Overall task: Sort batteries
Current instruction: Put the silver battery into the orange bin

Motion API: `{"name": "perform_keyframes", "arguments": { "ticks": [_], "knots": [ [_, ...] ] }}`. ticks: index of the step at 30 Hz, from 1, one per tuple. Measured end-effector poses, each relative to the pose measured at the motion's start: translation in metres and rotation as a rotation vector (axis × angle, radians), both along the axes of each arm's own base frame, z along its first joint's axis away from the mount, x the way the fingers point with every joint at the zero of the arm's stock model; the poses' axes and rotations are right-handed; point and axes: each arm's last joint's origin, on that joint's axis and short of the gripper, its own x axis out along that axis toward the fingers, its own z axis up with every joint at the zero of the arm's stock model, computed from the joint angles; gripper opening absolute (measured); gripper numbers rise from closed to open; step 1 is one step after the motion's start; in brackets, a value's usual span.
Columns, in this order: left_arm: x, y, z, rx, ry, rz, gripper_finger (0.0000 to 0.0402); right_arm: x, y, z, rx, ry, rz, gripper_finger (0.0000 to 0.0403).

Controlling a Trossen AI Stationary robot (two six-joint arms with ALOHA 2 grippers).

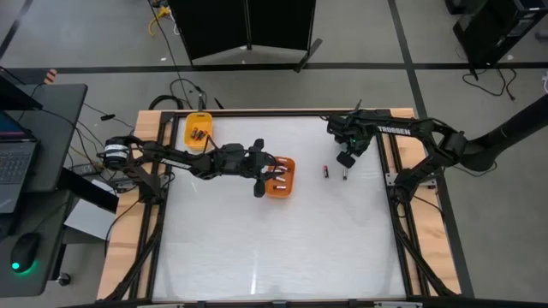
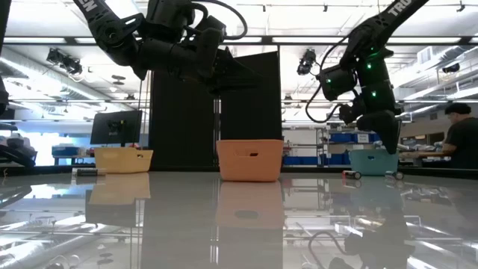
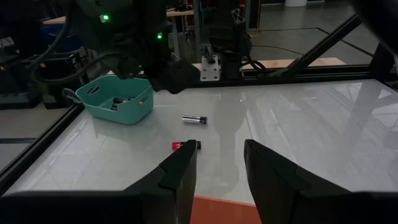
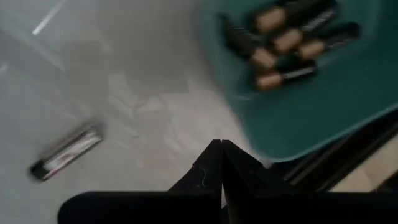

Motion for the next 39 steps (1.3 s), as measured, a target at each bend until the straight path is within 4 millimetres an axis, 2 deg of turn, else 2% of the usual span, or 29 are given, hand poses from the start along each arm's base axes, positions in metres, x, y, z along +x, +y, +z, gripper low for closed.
{"name": "perform_keyframes", "arguments": {
  "ticks": [8,18,23,28,31,36,39],
  "knots": [
    [0.0,0.0,0.0,0.0,0.0,0.0,0.0143,-0.01,-0.013,0.001,-0.067,0.052,-0.049,0.0006],
    [0.0,0.0,0.0,0.0,0.0,0.0,0.0143,-0.011,-0.003,0.009,-0.102,0.084,-0.033,0.0017],
    [-0.001,0.0,-0.001,0.02,0.021,0.007,0.0139,-0.007,0.02,0.03,-0.162,-0.032,-0.011,0.0021],
    [-0.001,0.001,-0.003,0.026,0.047,0.025,0.0107,0.0,0.052,0.043,-0.244,-0.263,0.021,0.0027],
    [-0.002,0.001,-0.004,0.024,0.06,0.025,0.0075,0.003,0.07,0.036,-0.258,-0.422,0.039,0.0028],
    [-0.009,0.0,-0.009,0.028,-0.013,0.027,0.0013,0.008,0.096,0.012,-0.228,-0.634,0.052,0.0028],
    [-0.019,-0.001,-0.015,0.015,-0.089,0.033,0.0009,0.011,0.109,0.0,-0.213,-0.709,0.039,0.0034]
  ]
}}
